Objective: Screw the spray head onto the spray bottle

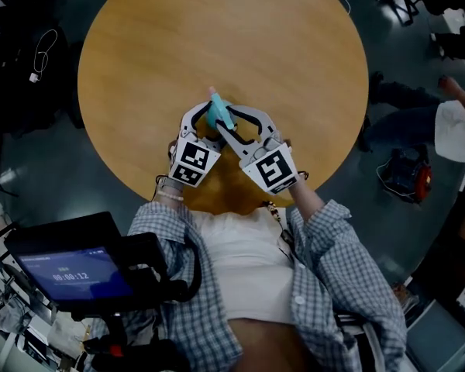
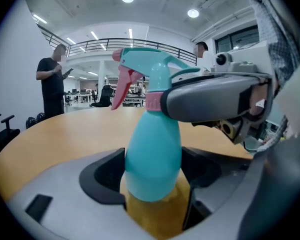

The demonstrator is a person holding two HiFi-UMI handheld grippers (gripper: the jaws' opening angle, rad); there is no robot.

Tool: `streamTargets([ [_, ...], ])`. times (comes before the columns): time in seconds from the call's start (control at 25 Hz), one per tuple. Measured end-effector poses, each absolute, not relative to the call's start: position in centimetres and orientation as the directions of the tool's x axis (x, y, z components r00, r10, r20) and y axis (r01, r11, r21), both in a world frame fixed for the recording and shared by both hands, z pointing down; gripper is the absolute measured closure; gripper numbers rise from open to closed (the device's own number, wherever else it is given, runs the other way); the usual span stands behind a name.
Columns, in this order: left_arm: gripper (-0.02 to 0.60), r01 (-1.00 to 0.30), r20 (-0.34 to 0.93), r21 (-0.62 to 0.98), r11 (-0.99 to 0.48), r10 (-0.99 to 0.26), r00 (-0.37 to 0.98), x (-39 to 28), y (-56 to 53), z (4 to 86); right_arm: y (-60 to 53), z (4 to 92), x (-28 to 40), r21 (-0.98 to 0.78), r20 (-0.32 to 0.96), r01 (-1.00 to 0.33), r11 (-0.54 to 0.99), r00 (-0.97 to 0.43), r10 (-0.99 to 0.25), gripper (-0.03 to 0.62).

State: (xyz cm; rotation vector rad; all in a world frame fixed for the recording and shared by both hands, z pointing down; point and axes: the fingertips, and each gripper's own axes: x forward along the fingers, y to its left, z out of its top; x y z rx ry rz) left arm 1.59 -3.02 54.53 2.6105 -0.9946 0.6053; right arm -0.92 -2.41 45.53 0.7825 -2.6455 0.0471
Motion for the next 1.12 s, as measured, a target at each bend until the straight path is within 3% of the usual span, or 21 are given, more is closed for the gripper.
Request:
streamTargets([
  [0.24,0.227,-0.695,0.484,0.079,-0.715,-0.581,0.654,1.7,-3.0,54.6,-2.4,45.6,-0.5,0.142,0.336,-0.789,0.597,-0.529,-0.779,0.468],
  [0.44,0.227,-0.683,0.491,0.053,-0.728,-0.577,0.653,1.9,-2.9,54.8,-2.4,45.7,-0.5,0.106,0.327,-0.815,0.57,-0.512,-0.794,0.468],
  [0.6,0.227,-0.682,0.489,0.07,-0.728,-0.571,0.66,2.0,-3.0,54.9,-2.4,46.0,-0.5,0.069,0.374,-0.705,0.706,-0.638,-0.673,0.467],
  [0.76,0.227,-0.671,0.484,0.074,-0.738,-0.562,0.671,2.0,-3.0,54.8,-2.1,46.3,-0.3,-0.04,0.412,-0.53,0.847,-0.781,-0.47,0.37],
  [0.92,0.227,-0.651,0.479,0.078,-0.755,-0.544,0.689,2.1,-2.9,54.7,-2.3,45.9,0.1,-0.158,0.423,-0.322,0.933,-0.876,-0.231,0.373],
  [1.12,0.227,-0.635,0.478,0.092,-0.767,-0.525,0.704,2.1,-2.8,54.8,-3.0,45.6,-0.2,-0.229,0.429,-0.159,0.96,-0.902,-0.047,0.46],
])
